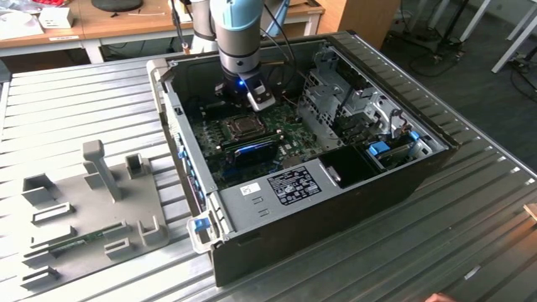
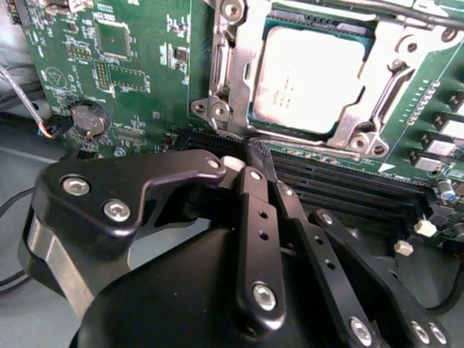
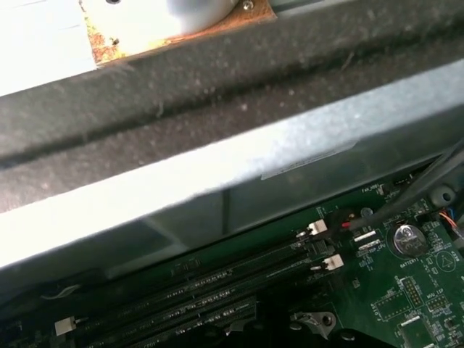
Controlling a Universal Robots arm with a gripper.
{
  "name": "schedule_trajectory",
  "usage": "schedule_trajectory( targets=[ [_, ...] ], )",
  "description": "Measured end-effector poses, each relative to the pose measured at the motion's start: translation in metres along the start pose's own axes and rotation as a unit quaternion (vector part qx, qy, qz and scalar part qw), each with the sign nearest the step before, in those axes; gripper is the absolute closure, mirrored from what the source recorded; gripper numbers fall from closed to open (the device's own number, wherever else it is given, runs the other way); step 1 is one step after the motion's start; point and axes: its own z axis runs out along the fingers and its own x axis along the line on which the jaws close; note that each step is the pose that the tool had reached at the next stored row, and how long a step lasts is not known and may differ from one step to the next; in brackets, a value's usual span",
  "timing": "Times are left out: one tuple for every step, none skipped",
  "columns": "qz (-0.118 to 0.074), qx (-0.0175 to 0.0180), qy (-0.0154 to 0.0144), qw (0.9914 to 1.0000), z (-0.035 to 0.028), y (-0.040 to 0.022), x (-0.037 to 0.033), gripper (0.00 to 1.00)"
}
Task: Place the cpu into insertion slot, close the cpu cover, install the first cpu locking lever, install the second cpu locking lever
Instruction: 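Install the first cpu locking lever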
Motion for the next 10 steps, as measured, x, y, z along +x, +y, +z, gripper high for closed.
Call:
schedule_trajectory(
  targets=[
    [0.000, -0.0002, 0.0000, 1.00000, -0.0003, 0.0002, -0.0001, 0.90],
    [0.000, -0.0002, 0.0000, 1.00000, -0.0006, 0.0005, -0.0001, 0.90],
    [0.000, -0.0002, 0.0000, 1.00000, -0.0007, 0.0005, -0.0001, 0.90],
    [0.000, -0.0001, 0.0000, 1.00000, -0.0008, 0.0005, -0.0001, 0.90],
    [0.000, 0.0000, 0.0000, 1.00000, -0.0009, 0.0005, -0.0001, 0.90],
    [0.000, 0.0000, 0.0000, 1.00000, -0.0009, 0.0004, -0.0001, 0.90],
    [0.000, 0.0001, 0.0000, 1.00000, -0.0010, 0.0004, -0.0001, 0.90],
    [0.000, 0.0001, 0.0000, 1.00000, -0.0010, 0.0003, -0.0001, 0.90],
    [0.000, -0.0001, 0.0002, 1.00000, -0.0011, -0.0001, -0.0003, 0.90],
    [0.000, -0.0004, 0.0002, 1.00000, -0.0011, -0.0005, -0.0005, 0.90]
  ],
)
